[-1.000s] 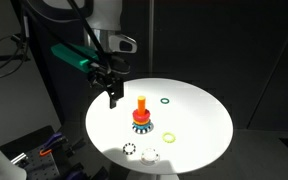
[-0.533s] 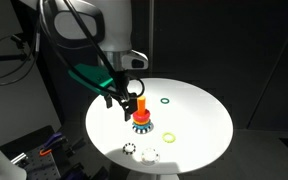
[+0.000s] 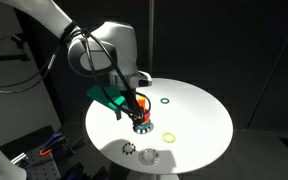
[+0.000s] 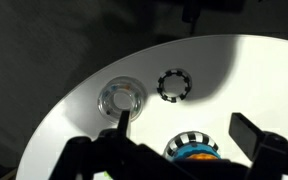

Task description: Take the orange ring off of the ring toss then place a black and white one onto it

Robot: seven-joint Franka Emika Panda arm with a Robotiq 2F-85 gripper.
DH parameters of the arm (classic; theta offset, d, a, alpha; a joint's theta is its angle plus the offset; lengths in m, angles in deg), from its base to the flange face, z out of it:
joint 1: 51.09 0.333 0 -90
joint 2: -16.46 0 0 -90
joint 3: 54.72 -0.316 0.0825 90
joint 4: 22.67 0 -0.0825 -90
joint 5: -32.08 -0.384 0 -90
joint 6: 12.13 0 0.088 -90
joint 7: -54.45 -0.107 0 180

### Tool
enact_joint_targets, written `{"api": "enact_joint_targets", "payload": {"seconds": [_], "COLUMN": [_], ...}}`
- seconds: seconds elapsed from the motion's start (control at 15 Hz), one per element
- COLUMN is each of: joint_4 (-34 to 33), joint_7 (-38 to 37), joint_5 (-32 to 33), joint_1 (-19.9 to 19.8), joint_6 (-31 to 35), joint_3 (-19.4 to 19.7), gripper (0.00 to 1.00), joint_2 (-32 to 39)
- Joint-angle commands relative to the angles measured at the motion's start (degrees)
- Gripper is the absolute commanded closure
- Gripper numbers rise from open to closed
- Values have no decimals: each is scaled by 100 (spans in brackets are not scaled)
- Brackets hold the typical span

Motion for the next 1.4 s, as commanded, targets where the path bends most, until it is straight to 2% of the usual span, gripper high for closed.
{"api": "enact_joint_targets", "payload": {"seconds": [0.0, 0.4, 1.33], "joint_4": [-199, -522, -1487], "joint_7": [-100, -164, -773], "joint_5": [-150, -296, -128], "joint_1": [-45, -69, -29], "joint_6": [299, 558, 507], "joint_3": [-270, -604, -1051], "gripper": [0, 0, 0], "joint_2": [440, 1005, 2037]}}
